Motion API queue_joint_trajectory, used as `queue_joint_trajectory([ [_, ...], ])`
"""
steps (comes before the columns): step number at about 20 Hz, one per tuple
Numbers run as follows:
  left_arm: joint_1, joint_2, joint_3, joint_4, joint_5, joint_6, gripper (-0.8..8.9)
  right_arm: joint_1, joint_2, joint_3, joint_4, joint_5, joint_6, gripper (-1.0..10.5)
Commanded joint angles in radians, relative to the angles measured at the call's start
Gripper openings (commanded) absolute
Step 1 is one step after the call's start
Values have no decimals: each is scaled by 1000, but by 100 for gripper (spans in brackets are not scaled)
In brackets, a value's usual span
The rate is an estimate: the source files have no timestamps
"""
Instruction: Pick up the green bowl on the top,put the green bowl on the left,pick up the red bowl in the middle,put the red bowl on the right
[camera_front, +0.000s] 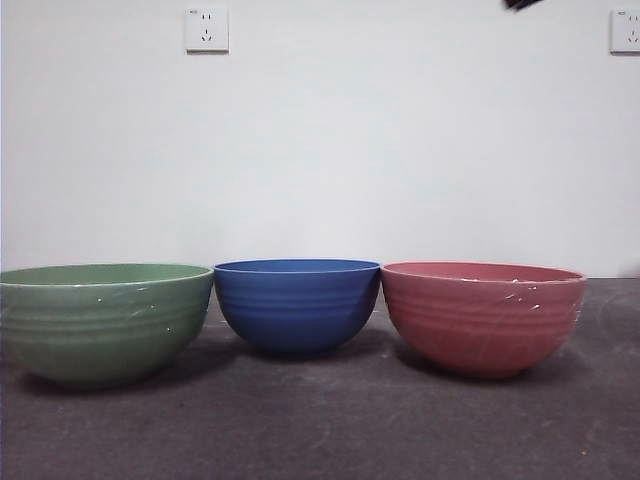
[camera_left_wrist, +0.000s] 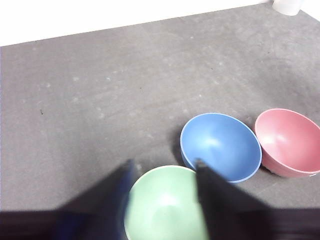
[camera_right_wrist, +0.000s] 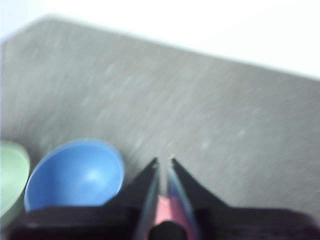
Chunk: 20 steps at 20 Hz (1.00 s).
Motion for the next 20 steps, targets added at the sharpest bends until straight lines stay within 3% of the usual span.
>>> queue_joint_trajectory([
  [1,0,-28,-59,26,5,-6,-8,-31,-95,-109,45,6,37,-12],
  [6,0,-245,-357,193,-36,-55,-8,-43,-352,-421,225,76,89,-12],
  [9,0,-362,-478,222,-47,-55,-7,-43,-439,-495,240,88,103,-11],
  [20,-1,-364,-478,200,-47,-62,-3,-43,-438,-495,210,85,101,3],
])
